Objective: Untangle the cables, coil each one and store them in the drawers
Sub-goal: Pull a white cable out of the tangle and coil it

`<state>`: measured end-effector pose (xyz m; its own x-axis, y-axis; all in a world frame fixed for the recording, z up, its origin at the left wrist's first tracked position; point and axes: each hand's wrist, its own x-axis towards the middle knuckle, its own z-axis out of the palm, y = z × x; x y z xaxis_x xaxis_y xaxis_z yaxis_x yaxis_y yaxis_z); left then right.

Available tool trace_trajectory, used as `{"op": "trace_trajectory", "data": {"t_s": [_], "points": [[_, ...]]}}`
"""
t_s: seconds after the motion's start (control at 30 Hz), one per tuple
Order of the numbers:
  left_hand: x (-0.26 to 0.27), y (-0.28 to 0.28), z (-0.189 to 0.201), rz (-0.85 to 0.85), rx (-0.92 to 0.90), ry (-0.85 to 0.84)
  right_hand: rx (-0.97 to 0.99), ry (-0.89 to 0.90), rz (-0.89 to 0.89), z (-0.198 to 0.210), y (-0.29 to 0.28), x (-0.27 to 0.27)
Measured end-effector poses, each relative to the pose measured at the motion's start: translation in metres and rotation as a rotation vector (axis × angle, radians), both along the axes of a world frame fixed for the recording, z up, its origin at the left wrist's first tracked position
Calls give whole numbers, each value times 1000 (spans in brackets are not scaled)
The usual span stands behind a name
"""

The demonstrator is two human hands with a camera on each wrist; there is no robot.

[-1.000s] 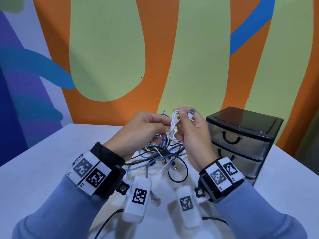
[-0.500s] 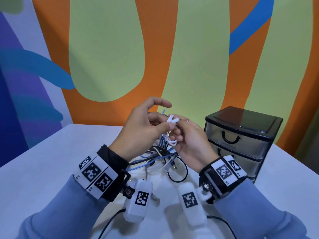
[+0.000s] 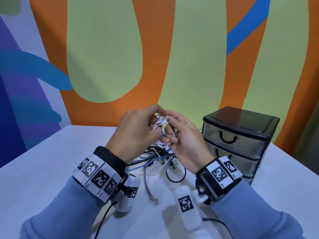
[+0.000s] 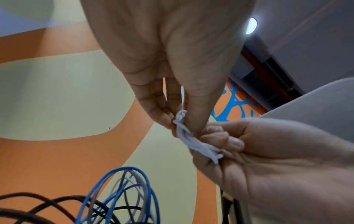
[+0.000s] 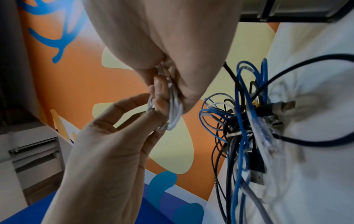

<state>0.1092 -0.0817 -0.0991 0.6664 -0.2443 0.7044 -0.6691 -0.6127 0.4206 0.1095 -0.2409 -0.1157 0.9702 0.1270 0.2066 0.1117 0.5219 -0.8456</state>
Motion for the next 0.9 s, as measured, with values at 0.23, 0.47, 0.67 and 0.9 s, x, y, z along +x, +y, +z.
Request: {"op": "trace_trajectory", "data": {"t_s": [0.23,0.47,0.67,0.9], "points": [[2,2,-1,41,154,-284,20,44,45,-1,-2,1],[0,1,-1,53,195,-373,95,35,66,8,-3,-6],[2,6,1,137,266,-399,-41,16,62,5,1,-9],[-2,1,-2,147,126,-325,-54,36,0,3,2,-6]]}}
